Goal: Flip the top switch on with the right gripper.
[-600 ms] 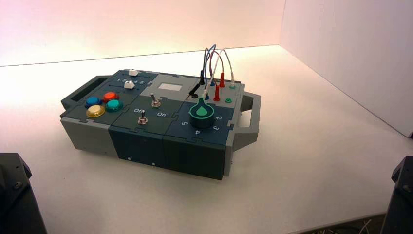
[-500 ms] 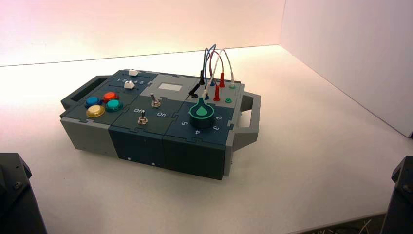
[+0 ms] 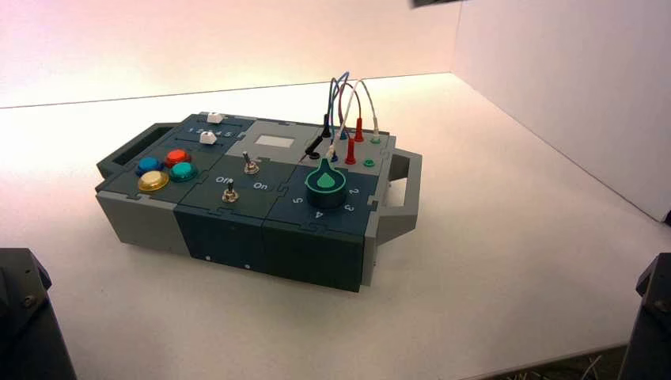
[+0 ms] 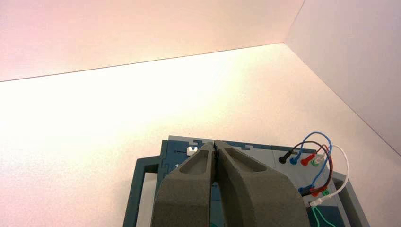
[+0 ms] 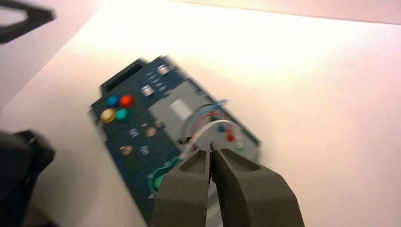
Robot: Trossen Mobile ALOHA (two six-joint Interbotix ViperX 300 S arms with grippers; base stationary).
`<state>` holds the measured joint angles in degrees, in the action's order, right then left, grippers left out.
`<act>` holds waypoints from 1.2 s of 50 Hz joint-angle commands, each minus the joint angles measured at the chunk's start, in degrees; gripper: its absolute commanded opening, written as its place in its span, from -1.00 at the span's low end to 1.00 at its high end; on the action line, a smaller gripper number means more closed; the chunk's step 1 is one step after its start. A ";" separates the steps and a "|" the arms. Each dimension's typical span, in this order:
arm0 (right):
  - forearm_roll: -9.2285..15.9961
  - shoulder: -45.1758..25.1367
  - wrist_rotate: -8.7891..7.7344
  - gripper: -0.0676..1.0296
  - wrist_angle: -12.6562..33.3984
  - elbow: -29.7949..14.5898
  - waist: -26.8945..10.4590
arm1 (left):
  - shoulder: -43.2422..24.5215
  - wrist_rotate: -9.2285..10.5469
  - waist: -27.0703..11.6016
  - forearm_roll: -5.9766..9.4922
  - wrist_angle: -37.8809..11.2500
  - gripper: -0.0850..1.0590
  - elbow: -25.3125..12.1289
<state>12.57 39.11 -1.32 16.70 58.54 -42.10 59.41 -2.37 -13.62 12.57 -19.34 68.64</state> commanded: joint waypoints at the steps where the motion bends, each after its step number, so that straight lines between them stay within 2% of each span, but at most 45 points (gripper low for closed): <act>1: 0.53 -4.66 0.09 -0.92 -2.99 -3.52 -4.66 | -0.44 -0.09 -0.18 0.09 0.62 -0.91 -0.79; 6: 0.62 -8.70 0.79 -0.92 -5.10 -4.83 -6.77 | -0.18 -0.09 -0.18 0.09 0.53 -0.91 -0.70; 13: 0.62 -12.74 0.88 -0.92 -6.50 -6.68 -8.44 | -0.18 -0.26 -0.18 -0.09 0.26 -0.91 -0.53; 27: 0.88 -18.28 0.88 -0.92 -6.77 -11.16 -12.13 | -0.18 -0.26 -0.18 -0.26 -0.35 -0.91 0.70; 40: 2.46 -23.03 0.97 -0.92 -6.77 -15.91 -15.64 | 1.14 -0.26 0.09 -0.62 -0.44 -0.91 2.72; 53: 3.34 -25.31 1.05 -0.92 -6.86 -18.37 -16.88 | 4.57 0.00 5.27 -0.70 -0.26 -0.91 5.01; 60: 3.34 -25.49 0.88 -0.92 -7.29 -19.07 -16.88 | 2.90 -0.18 7.91 -0.70 -0.26 -0.91 4.66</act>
<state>15.73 13.18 -0.44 10.28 41.66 -58.54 64.16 -2.55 -7.12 11.95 -20.13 74.44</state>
